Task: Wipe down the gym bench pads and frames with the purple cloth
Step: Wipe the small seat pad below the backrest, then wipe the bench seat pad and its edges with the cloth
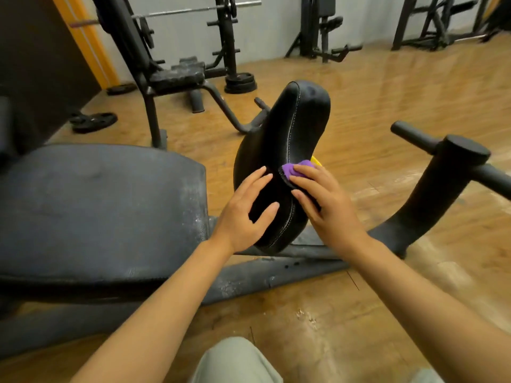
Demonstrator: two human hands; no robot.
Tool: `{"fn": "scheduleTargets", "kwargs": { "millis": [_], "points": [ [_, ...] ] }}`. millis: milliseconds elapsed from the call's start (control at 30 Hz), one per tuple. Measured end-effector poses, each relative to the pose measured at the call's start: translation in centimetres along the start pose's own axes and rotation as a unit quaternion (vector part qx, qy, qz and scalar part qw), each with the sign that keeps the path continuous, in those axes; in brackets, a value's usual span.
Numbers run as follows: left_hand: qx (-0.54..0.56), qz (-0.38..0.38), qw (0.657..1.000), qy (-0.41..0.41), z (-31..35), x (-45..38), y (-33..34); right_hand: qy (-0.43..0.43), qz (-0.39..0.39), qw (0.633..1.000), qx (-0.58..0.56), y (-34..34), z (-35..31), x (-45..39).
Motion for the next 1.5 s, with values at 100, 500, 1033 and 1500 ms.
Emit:
{"fn": "scheduleTargets", "kwargs": {
  "millis": [100,500,1033,1500],
  "points": [
    [-0.005,-0.06,0.993,-0.105,2.2,-0.5,-1.3,-0.011,-0.064,0.998,-0.002,-2.1,-0.4,-1.3],
    [-0.117,-0.301,0.934,-0.155,19.7,-3.9,-9.4,0.199,-0.258,0.944,-0.052,-17.3,-7.5,-8.1],
    [-0.113,-0.318,0.93,-0.143,38.5,-7.1,-3.2,0.438,-0.255,0.861,-0.044,-37.5,-8.4,-3.4],
    [-0.07,-0.371,0.905,-0.199,26.2,-21.7,5.4,0.533,-0.329,0.78,0.006,-31.0,8.5,-11.0]
  ]
}}
Point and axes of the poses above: each hand's wrist, its own x-axis away from the middle knuckle, its own y-axis out of the palm, z = x × y, the point moved 2 cm from there along -x, towards the middle knuckle, and after that the axes turned 2 degrees about -y, right-handed, at the moved point
